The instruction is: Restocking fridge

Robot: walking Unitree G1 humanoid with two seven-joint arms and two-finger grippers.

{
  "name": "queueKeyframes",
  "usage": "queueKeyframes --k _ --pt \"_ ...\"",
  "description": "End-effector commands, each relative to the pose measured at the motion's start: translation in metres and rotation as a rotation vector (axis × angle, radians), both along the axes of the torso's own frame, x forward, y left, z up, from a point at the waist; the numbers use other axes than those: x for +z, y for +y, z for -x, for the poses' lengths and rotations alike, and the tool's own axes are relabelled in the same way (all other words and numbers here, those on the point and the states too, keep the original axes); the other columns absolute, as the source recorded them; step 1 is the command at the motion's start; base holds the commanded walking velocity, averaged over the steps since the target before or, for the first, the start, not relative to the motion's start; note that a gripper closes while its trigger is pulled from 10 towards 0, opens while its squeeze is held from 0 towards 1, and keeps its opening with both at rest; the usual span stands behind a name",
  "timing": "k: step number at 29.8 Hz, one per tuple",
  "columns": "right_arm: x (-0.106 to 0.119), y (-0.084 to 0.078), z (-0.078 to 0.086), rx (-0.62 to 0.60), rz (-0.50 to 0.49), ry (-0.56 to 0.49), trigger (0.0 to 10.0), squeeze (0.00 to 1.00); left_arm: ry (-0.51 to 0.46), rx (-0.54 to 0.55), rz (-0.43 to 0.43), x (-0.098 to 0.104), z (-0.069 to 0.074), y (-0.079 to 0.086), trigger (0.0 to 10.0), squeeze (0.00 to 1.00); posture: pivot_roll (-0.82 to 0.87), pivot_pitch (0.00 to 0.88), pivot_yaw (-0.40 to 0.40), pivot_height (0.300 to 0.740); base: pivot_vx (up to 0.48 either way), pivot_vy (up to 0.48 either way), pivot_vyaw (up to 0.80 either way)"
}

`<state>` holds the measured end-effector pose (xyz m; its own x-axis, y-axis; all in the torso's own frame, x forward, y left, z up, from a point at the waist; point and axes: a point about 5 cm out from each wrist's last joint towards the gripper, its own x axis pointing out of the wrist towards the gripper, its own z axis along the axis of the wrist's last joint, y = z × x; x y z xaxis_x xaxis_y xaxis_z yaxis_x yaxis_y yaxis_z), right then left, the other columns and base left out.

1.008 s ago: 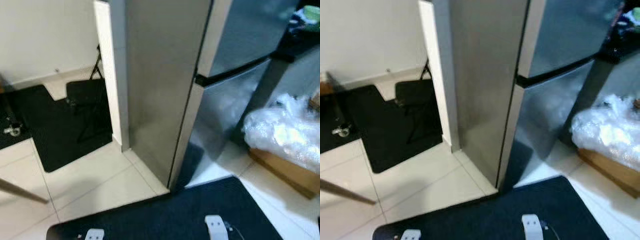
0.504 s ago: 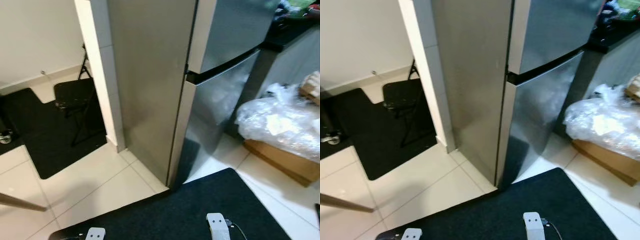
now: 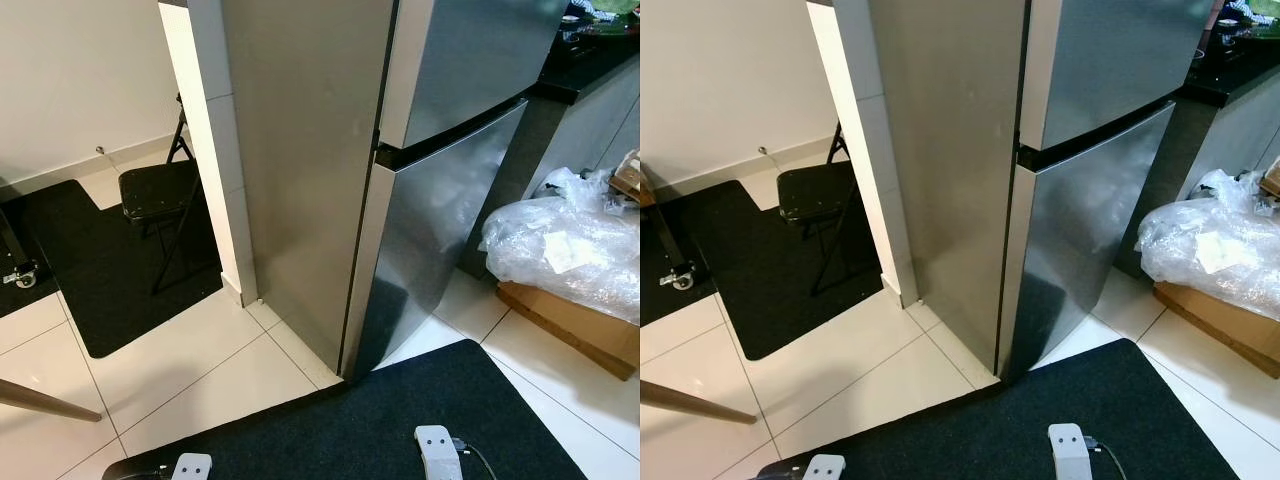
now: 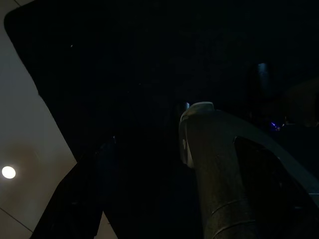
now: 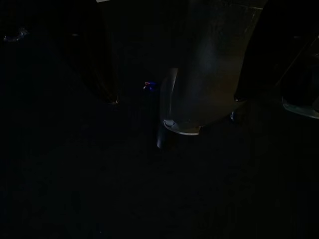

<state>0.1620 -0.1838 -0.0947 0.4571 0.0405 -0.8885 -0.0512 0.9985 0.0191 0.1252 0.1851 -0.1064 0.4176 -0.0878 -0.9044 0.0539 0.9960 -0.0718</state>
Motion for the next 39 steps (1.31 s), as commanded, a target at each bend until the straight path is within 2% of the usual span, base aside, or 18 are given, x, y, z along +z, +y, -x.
queueKeyframes --k 1,15,23,39 --pt "0.0007 -0.0004 -0.0012 0.009 -0.001 -0.008 10.0 0.0 0.005 0.006 -0.006 -0.0004 0.0017 0.0018 10.0 0.0 -0.01 0.0 0.01 0.74 0.0 0.0 0.0" --pt "0.0001 0.0003 0.0 0.004 -0.003 -0.005 10.0 0.0 0.009 -0.005 -0.006 -0.0005 0.002 0.0015 10.0 0.0 -0.02 0.0 0.015 0.74 0.0 0.0 0.0" --pt "-0.0004 0.0007 0.0011 0.003 -0.005 -0.002 10.0 0.0 0.014 0.026 0.025 -0.0007 0.0026 0.0007 10.0 0.0 -0.02 0.0 0.014 0.74 0.0 0.0 0.0" --pt "-0.0002 0.0026 0.0005 0.05 0.002 -0.009 10.0 0.0 0.009 0.03 0.0 -0.0005 0.0019 0.0027 10.0 0.0 -0.01 0.0 0.014 0.74 0.0 0.0 0.0"
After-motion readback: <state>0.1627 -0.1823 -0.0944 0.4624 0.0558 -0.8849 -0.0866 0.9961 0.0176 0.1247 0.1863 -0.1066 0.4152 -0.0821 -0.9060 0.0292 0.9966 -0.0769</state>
